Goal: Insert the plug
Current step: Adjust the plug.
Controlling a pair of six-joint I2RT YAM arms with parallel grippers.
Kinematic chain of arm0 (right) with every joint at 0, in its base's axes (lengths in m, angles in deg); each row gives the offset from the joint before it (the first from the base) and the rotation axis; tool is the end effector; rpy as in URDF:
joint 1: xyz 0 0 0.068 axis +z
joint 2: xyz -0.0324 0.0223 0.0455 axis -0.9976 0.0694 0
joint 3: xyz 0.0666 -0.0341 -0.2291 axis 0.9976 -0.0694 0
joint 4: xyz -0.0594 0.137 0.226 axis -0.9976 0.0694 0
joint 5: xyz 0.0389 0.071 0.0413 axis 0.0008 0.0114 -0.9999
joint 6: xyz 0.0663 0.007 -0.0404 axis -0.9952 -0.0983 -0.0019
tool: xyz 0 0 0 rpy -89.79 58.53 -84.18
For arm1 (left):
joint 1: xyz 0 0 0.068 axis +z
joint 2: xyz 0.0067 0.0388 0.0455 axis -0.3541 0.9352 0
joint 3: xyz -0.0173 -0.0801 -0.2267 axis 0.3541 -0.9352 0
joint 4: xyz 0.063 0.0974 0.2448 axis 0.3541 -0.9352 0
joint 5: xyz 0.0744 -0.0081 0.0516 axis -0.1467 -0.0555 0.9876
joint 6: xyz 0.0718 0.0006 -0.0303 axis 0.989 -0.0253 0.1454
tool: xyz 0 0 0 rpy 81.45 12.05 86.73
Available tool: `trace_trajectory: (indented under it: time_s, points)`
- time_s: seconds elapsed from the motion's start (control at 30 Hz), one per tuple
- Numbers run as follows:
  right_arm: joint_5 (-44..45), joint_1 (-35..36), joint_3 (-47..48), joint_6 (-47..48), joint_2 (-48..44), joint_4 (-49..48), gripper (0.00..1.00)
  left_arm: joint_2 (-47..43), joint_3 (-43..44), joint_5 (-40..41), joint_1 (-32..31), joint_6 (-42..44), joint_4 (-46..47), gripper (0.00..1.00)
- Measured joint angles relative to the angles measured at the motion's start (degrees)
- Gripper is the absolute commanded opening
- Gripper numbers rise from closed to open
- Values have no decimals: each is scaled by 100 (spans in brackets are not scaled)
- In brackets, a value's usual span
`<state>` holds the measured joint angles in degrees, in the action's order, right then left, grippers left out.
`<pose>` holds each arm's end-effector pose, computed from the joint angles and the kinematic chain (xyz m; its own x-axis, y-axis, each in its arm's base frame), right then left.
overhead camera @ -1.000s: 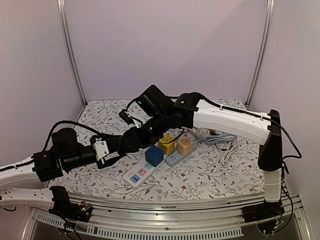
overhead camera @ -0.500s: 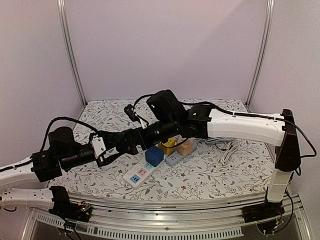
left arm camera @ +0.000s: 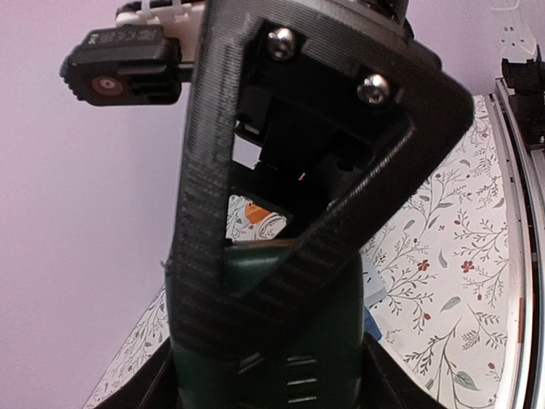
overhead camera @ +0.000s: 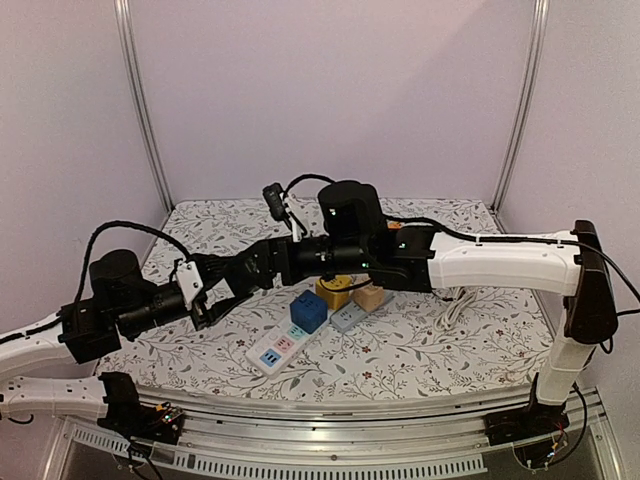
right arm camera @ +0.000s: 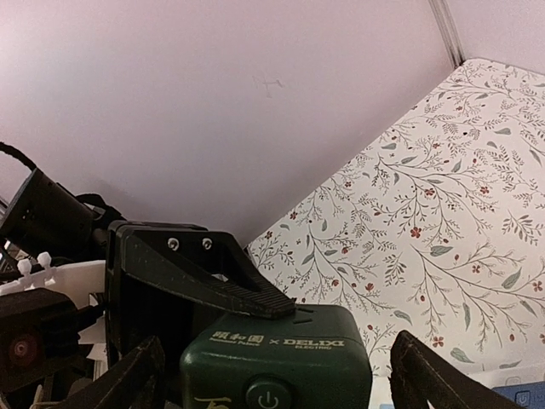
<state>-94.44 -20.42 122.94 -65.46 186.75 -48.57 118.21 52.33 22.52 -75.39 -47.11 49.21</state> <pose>0.1801 0.4361 0.2834 -0.6259 -0.0890 -0.7748 -0.7619 0.2819 0.5831 0.1407 -0.1972 0.2560 0.3032 0.3655 -0.8800 0.7550 0.4713 0.4559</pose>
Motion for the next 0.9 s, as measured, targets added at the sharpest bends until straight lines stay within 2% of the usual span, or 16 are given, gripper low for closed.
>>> trace_trajectory:
  time_s: [0.2,0.3,0.33,0.4,0.5,0.57,0.6,0.63,0.67,0.7,0.77,0.9]
  points:
    - [15,0,-63,-81,2,-103,82,-9,-2,39,0,7,31,0]
    - [-72,0,-59,-94,26,-109,72,-9,-2,46,0,11,50,0]
    - [-136,2,-57,-98,48,-107,67,-9,-2,52,0,11,50,0]
    - [-260,2,-22,-85,127,-101,46,-9,-2,59,0,11,59,0]
    - [-402,-22,79,-83,280,-87,1,-33,-11,192,0,-9,-33,0]
    - [-483,-48,120,-61,321,-81,0,-42,-11,243,2,-28,-63,0]
    - [-476,-48,120,-63,323,-76,0,-42,-11,249,2,-33,-61,4]
    - [-470,-48,122,-63,323,-74,0,-48,-11,247,0,-31,-61,41]
    - [-450,-46,136,-46,323,-46,0,-57,-11,247,0,-33,-68,72]
    - [-417,-39,166,-24,323,39,0,-76,-15,243,2,-42,-92,96]
    - [-247,-11,317,66,323,387,0,-153,-39,210,33,-87,-105,99]
    - [546,55,841,424,321,2044,0,-632,-92,98,413,-472,-96,99]
